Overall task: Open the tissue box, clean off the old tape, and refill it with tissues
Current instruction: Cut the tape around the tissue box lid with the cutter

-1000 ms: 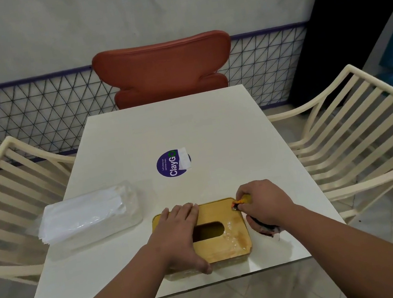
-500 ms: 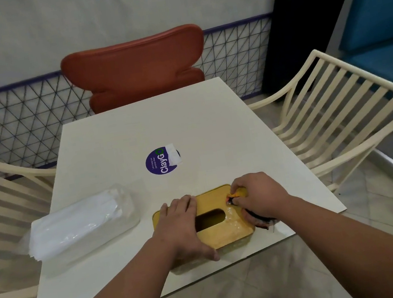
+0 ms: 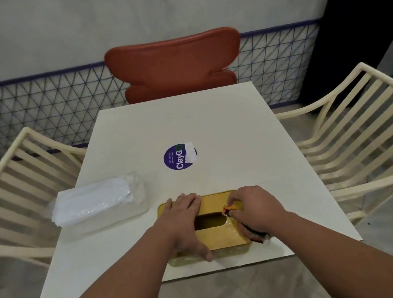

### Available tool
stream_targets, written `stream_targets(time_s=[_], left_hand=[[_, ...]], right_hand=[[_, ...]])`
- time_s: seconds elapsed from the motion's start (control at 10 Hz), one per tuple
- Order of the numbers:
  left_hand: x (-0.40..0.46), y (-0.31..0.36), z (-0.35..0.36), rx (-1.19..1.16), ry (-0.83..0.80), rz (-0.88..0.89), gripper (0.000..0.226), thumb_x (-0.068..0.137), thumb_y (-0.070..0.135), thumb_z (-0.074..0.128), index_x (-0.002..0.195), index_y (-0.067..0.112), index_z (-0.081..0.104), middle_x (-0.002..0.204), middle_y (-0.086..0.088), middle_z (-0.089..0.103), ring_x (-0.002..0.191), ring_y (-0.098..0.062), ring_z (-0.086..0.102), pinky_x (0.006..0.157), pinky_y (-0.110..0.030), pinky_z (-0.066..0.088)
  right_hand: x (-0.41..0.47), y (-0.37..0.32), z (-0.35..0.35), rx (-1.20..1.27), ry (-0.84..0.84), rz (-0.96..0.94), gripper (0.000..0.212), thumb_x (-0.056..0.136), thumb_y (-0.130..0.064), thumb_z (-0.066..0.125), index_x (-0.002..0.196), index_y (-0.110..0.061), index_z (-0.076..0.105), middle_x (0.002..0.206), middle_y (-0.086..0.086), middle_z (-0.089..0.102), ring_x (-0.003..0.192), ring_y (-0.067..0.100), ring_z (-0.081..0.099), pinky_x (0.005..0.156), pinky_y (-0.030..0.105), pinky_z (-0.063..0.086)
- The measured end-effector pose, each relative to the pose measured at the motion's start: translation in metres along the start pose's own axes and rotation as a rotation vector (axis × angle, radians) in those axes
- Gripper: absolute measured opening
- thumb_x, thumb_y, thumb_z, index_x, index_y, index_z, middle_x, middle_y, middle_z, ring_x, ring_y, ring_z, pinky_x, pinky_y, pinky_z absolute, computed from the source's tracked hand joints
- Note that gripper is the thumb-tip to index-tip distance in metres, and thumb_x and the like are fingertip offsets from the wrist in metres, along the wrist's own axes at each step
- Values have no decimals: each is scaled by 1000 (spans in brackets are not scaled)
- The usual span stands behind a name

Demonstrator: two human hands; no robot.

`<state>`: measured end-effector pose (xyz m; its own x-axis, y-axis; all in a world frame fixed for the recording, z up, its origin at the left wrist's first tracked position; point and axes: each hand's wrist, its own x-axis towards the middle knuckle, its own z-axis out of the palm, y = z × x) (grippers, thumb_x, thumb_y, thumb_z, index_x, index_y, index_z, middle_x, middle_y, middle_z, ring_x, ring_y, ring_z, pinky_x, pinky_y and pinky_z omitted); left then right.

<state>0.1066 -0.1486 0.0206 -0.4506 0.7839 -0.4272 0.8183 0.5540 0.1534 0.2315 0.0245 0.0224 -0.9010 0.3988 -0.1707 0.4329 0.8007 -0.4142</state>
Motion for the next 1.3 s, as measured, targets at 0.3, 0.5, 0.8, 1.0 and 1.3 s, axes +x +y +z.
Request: stream_targets(time_s=[0.3,0.5,0.8,1.0,1.3], left_hand=[[2,1,2,2,-11,-43,144,45,75,75,152,26,-8,160,5,-6,147,-20,-10,119,-46,-4],[1,0,3,-8,-6,-36,143,46,75,75,151,27,-8,160,6,-7,147,-20,-12,119,-48,-4],[2,-1,4,-4,-9,-23,143,46,76,74,151,26,-9,160,5,-8,146,-21,-12,119,-47,-5],[3,-2,4,-10,-14,-19,143,47,77,74,151,26,-9,160,4,-8,146,-22,-13,119,-48,-4],[3,-3,5,-13,-10,-20,143,47,77,74,151,26,-9,160,5,-9,146,-22,-13,119,-49,-4]], right_hand=[[-2,11,-9,35,1,-20,18,89,-40,64,107,-35,66,114,-10,62,105,12,55,81,26,46],[-5,25,-15,-5,-1,50,15,87,-41,64,101,-35,67,106,-9,66,91,12,58,75,28,51],[-6,16,-14,-11,-69,-5,17,86,-39,66,102,-35,68,106,-10,63,95,11,57,74,26,47],[-5,16,-19,-9,-35,1,16,86,-40,66,102,-36,68,106,-11,63,95,11,56,77,26,48],[2,9,-22,-43,-40,-17,18,88,-40,65,105,-36,67,113,-9,63,101,12,56,82,29,51]])
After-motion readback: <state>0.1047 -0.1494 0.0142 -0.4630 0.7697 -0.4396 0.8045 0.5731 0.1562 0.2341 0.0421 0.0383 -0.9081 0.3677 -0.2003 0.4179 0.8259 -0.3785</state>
